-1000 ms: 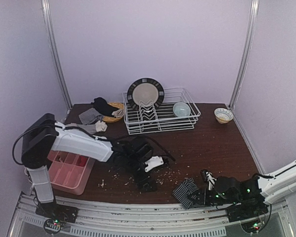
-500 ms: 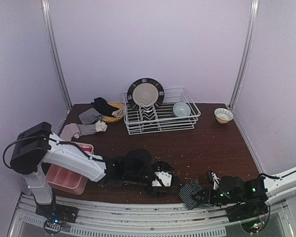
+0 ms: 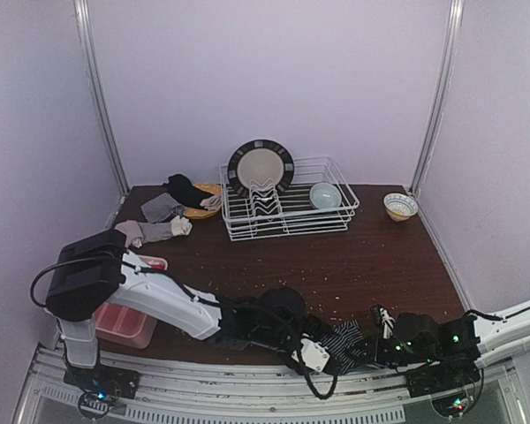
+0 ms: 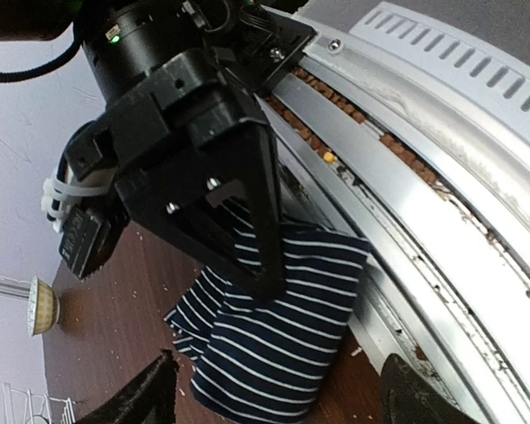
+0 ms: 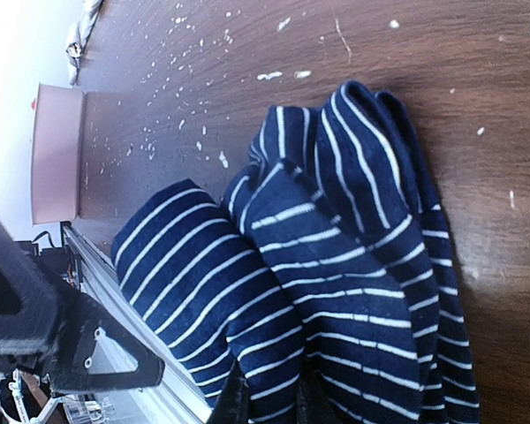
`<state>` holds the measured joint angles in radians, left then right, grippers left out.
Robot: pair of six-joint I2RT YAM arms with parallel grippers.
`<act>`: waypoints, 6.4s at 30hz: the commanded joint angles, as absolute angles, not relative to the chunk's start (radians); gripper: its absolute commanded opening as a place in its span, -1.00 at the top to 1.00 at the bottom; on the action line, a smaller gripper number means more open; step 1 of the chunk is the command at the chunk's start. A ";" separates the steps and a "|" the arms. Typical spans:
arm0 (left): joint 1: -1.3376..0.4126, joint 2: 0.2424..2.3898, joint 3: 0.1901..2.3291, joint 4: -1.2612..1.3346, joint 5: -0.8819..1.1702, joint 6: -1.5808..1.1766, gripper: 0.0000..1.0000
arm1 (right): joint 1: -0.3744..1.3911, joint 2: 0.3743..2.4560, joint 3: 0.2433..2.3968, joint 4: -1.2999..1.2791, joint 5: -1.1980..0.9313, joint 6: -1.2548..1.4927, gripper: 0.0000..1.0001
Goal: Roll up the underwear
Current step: Roll the underwear at the center of the board.
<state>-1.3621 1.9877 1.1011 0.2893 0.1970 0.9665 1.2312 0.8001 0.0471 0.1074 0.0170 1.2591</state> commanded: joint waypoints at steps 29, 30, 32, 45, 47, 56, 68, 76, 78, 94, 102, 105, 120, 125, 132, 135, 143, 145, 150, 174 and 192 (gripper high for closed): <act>-1.269 2.022 1.119 0.024 0.094 0.846 0.23 | 0.952 1.541 0.310 0.281 -0.417 0.872 1.00; -1.264 2.000 1.095 0.026 0.083 0.836 0.18 | 0.948 1.596 0.342 0.295 -0.447 0.859 1.00; -1.252 1.944 1.040 0.033 0.065 0.812 0.11 | 0.944 1.706 0.423 0.324 -0.510 0.830 1.00; -1.221 1.794 0.864 0.046 -0.053 0.759 -0.28 | 0.930 1.845 0.650 0.185 -0.578 0.707 1.00; -1.218 1.787 0.877 0.017 -0.069 0.770 -0.28 | 0.930 1.841 0.655 0.169 -0.579 0.699 1.00; -1.209 1.651 0.810 -0.038 -0.067 0.782 -0.33 | 0.923 1.824 0.616 0.189 -0.589 0.695 1.00; -1.177 1.815 0.946 -0.129 0.007 0.822 0.04 | 0.924 1.800 0.606 0.202 -0.596 0.703 0.97; -1.162 1.825 0.970 -0.213 0.095 0.794 0.95 | 0.926 1.684 0.576 0.197 -0.577 0.712 0.27; -1.161 1.831 0.978 -0.235 0.108 0.785 1.00 | 0.925 1.649 0.570 0.190 -0.561 0.710 0.19; -1.105 1.978 1.228 -0.641 0.403 0.692 1.00 | 1.123 1.112 0.439 0.030 0.025 0.583 0.00; -1.031 2.094 1.404 -0.845 0.635 0.679 1.00 | 1.232 0.974 0.378 0.070 0.137 0.397 0.01; -1.030 2.157 1.469 -0.929 0.647 0.674 1.00 | 1.263 0.974 0.368 0.109 0.145 0.331 0.01; -1.025 2.303 1.581 -1.047 0.677 0.672 1.00 | 1.367 1.280 0.519 0.193 0.171 0.109 0.00; -1.025 2.316 1.587 -1.046 0.672 0.665 1.00 | 1.371 1.325 0.534 0.220 0.129 0.104 -0.02; -1.025 2.318 1.593 -1.045 0.662 0.652 1.00 | 1.373 1.429 0.551 0.205 0.090 0.164 -0.10; -1.026 2.318 1.587 -1.037 0.663 0.644 1.00 | 1.374 1.470 0.546 0.218 0.110 0.211 -0.05; -1.026 2.286 1.550 -0.972 0.658 0.594 1.00 | 1.373 1.478 0.513 0.238 0.067 0.304 0.66; -1.026 2.252 1.519 -0.932 0.654 0.569 1.00 | 1.373 1.470 0.497 0.239 0.055 0.334 0.84; -1.028 2.106 1.404 -0.774 0.628 0.480 0.64 | 1.371 1.479 0.469 0.226 0.038 0.406 1.00; -1.060 1.561 0.843 -0.121 0.160 0.122 -0.96 | 1.258 1.514 0.314 0.434 -0.187 0.627 1.00; -1.420 1.505 0.592 0.404 -0.551 -0.118 -0.96 | 0.961 1.753 0.230 0.861 -0.668 0.963 1.00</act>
<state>-1.3937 1.4811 0.6247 0.2188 -0.3340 0.0349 1.0058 1.6325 0.2787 0.8883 -0.5892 0.8688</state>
